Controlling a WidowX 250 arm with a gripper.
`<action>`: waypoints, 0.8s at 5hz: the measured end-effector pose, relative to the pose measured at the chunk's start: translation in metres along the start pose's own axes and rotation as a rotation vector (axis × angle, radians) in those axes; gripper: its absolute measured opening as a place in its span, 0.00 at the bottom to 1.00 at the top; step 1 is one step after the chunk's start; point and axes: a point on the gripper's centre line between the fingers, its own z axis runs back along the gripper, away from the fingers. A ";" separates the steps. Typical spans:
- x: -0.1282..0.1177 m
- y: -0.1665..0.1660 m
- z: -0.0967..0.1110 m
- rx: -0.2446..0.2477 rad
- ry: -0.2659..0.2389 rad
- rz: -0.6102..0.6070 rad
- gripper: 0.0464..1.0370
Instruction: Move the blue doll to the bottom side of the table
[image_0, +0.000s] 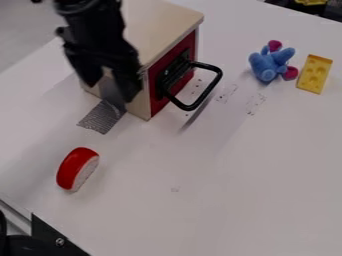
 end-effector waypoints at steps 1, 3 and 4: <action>0.049 -0.026 -0.012 -0.014 -0.060 -0.105 0.96; 0.141 -0.076 -0.052 0.020 -0.076 -0.232 0.96; 0.188 -0.092 -0.071 0.065 -0.084 -0.273 0.96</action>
